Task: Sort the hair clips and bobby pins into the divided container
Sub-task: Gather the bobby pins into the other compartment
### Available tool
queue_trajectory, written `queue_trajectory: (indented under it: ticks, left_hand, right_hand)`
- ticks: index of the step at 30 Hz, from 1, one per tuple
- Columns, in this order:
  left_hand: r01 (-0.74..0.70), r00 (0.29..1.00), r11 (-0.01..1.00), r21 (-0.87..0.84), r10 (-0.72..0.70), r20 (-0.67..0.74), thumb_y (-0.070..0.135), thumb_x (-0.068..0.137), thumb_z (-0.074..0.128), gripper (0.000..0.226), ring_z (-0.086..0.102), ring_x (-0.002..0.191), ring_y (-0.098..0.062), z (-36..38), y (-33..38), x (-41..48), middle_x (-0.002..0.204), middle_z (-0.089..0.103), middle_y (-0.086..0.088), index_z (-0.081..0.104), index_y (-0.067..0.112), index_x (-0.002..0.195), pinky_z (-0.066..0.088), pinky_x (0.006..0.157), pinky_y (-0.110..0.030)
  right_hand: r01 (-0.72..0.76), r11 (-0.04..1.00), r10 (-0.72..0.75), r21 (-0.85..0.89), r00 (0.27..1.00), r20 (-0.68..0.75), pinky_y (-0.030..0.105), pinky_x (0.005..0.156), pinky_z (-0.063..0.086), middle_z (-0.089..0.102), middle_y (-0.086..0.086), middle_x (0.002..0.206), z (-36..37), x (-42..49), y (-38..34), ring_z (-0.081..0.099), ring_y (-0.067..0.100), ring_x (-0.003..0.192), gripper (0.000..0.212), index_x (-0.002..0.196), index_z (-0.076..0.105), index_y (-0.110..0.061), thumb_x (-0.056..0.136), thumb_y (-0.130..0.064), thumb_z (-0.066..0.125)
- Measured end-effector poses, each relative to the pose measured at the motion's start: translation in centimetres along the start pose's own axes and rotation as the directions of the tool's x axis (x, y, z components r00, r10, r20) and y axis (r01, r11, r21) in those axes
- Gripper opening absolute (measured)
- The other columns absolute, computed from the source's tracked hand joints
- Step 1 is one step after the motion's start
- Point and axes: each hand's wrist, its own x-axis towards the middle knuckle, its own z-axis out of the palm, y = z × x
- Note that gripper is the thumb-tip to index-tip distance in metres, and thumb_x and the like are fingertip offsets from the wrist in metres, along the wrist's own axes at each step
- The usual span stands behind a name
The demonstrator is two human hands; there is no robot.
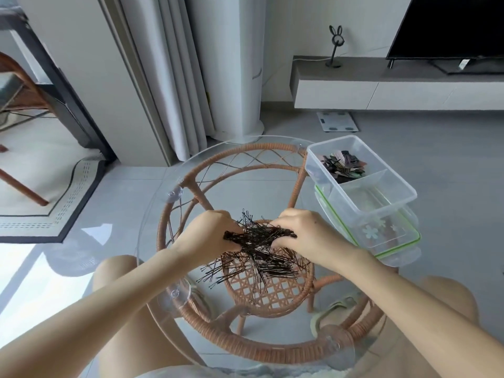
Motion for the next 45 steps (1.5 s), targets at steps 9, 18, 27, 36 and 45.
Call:
queue_trajectory:
  ticks: [9,18,27,36,45]
  left_hand:
    - [0.07,0.996,0.997,-0.036,-0.072,-0.061,0.022,0.086,0.063,0.017,0.048,0.045,0.001,-3.0,0.5,0.7,0.078,0.073,-0.003,0.074,0.015,0.096,0.035,0.045,-0.007]
    - [0.118,0.982,0.988,-0.097,-0.131,-0.137,0.015,0.082,0.063,0.016,0.062,0.05,-0.007,-5.7,1.2,1.6,0.074,0.076,-0.005,0.077,0.02,0.088,0.057,0.06,-0.028]
    - [0.083,0.978,0.989,-0.126,-0.105,-0.179,0.014,0.079,0.066,0.012,0.052,0.036,0.003,-8.4,3.0,2.6,0.056,0.063,0.01,0.077,0.018,0.082,0.045,0.049,-0.009]
    - [0.032,0.981,0.996,-0.08,-0.046,-0.187,0.016,0.079,0.067,0.011,0.065,0.048,-0.015,-10.0,4.9,4.1,0.058,0.07,0.009,0.076,0.02,0.078,0.054,0.056,-0.021]
    - [-0.112,0.977,0.989,-0.095,0.092,-0.193,0.011,0.08,0.063,0.013,0.061,0.046,-0.018,-10.9,10.2,7.6,0.046,0.055,0.016,0.076,0.013,0.077,0.053,0.053,-0.023]
  right_hand:
    - [-0.149,0.984,0.152,0.099,0.988,-0.017,0.026,0.099,0.041,0.065,0.002,0.12,-2.4,0.5,0.5,0.062,0.016,0.107,0.039,0.118,0.063,-0.015,0.081,-0.026,0.068]
    - [-0.13,0.969,0.151,0.211,0.985,-0.088,0.016,0.06,0.047,0.072,-0.003,0.079,-4.6,0.4,0.0,0.06,0.008,0.049,0.015,0.092,0.073,-0.014,0.079,-0.021,0.07]
    - [-0.106,0.949,0.157,0.295,0.975,-0.154,0.021,0.055,0.05,0.069,0.001,0.059,-10.4,0.0,0.3,0.058,0.011,0.046,0.008,0.073,0.071,-0.016,0.079,-0.01,0.068]
    - [-0.271,0.958,0.279,0.095,0.956,-0.09,0.014,0.046,0.045,0.066,0.005,0.059,-16.4,-0.3,5.1,0.054,0.003,0.039,0.006,0.075,0.071,-0.014,0.078,-0.009,0.069]
    - [-0.225,0.895,0.343,-0.385,0.899,0.271,0.014,0.054,0.04,0.071,0.004,0.084,-13.7,3.3,9.5,0.062,0.016,0.07,0.02,0.091,0.071,-0.013,0.072,-0.018,0.074]
